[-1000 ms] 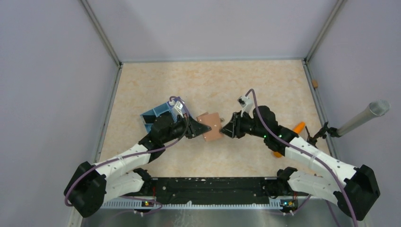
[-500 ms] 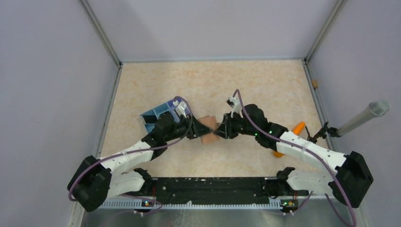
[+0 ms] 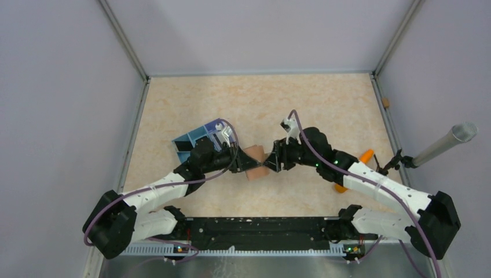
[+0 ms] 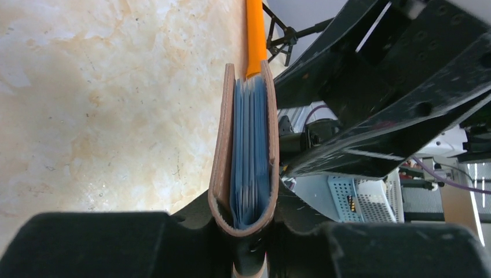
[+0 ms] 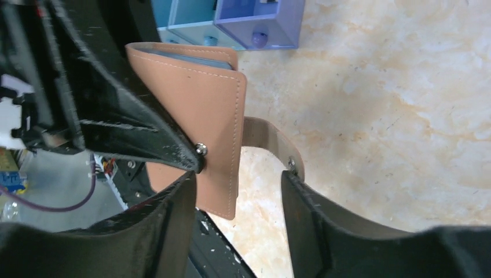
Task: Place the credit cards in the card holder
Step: Close the card holder at the center of the board.
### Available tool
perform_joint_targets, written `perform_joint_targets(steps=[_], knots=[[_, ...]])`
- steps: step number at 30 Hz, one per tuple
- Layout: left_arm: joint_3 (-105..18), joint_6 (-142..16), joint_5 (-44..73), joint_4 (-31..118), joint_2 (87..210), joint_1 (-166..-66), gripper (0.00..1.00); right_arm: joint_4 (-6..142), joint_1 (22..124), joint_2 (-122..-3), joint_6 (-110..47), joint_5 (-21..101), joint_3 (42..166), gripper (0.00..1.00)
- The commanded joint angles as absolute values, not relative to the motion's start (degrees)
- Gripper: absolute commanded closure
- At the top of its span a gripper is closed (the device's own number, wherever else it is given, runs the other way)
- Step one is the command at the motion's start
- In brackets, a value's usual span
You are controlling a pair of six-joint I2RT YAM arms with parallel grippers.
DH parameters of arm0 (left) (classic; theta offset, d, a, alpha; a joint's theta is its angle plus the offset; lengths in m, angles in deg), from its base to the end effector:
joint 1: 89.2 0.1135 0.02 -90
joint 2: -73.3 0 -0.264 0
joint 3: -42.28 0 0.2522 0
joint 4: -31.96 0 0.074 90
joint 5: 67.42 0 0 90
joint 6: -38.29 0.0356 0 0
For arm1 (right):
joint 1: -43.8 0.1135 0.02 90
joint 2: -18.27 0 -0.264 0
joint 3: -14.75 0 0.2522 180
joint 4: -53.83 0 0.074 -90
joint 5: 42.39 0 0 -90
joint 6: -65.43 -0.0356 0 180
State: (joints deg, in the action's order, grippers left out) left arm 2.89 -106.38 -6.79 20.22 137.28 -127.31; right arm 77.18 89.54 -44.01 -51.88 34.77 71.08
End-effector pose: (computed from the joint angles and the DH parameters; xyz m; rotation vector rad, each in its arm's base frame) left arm 0.1748 -0.1593 0.2224 0.1279 2.0754 -1.5433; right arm 0.1638 0.1794 0.2679 -0.5011 2.1733 0.9768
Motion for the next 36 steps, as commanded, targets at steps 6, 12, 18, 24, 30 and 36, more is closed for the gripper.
perform_joint_targets(steps=[6,12,18,24,30,36], knots=[[-0.3,-98.9,-21.9,13.8,137.8,-129.1,0.97,77.6,82.5,-37.2,-49.2,17.7,75.5,0.3],[-3.4,-95.8,-27.5,15.2,139.0,-132.0,0.97,72.7,82.5,-39.5,-51.7,6.4,73.7,0.29],[-3.2,-97.5,-29.3,10.5,139.8,-132.4,0.97,67.2,82.5,-39.0,-56.3,0.6,69.7,0.36],[-3.4,-101.3,-30.6,4.7,142.5,-132.5,0.96,58.7,82.8,-37.3,-62.7,-2.4,66.1,0.72],[-3.1,-103.4,-30.2,1.7,143.6,-132.7,0.76,59.0,83.2,-34.7,-63.1,2.4,64.7,1.0],[-1.2,-103.6,-27.0,1.8,141.2,-132.7,0.16,61.9,82.9,-31.0,-62.2,6.9,64.8,1.0]])
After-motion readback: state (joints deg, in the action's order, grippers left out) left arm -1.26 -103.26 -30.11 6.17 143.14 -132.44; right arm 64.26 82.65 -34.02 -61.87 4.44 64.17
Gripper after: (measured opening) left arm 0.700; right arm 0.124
